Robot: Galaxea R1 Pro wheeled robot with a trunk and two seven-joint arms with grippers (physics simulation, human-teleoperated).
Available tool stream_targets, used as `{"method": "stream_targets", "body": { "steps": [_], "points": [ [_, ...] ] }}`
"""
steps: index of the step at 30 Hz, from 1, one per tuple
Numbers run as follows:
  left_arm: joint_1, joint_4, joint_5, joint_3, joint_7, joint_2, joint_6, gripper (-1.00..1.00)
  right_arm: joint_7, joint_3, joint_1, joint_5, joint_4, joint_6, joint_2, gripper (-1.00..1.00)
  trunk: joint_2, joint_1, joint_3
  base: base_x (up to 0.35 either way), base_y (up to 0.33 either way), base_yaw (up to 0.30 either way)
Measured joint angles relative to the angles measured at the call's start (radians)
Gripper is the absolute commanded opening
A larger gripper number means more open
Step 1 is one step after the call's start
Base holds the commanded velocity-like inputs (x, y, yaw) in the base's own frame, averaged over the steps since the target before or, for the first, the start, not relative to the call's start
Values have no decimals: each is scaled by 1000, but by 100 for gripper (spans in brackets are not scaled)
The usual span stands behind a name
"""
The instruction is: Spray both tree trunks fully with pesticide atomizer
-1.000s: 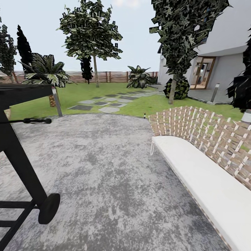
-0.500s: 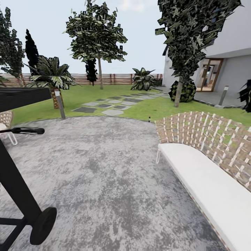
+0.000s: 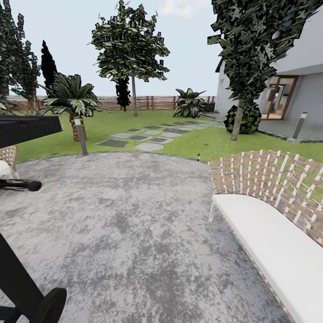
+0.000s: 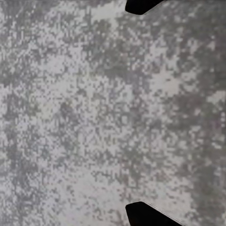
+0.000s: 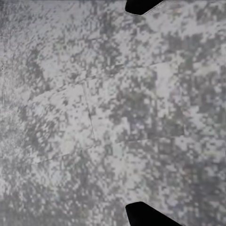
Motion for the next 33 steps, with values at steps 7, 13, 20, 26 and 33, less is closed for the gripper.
{"method": "stream_targets", "body": {
  "steps": [7, 13, 20, 26, 33],
  "points": [
    [0, 0, 0, 0, 0, 0, 0, 100, 0, 0, 0, 0, 0, -1, 0, 100, 0, 0, 0, 340, 0, 0],
    [0, 0, 0, 0, 0, 0, 1, 100, 0, 1, 0, 0, 0, -2, 0, 100, 0, 0, 0, 340, 0, 0],
    [0, 0, 0, 0, 0, 0, 0, 100, 0, 0, 0, 0, 0, -2, 0, 100, 0, 0, 0, 340, 0, 0],
    [0, 0, 0, 0, 0, 0, 0, 100, 0, 0, 0, 0, 0, -2, 0, 100, 0, 0, 0, 340, 0, 0],
    [0, 0, 0, 0, 0, 0, 0, 100, 0, 0, 0, 0, 0, -2, 0, 100, 0, 0, 0, 340, 0, 0]
  ]
}}
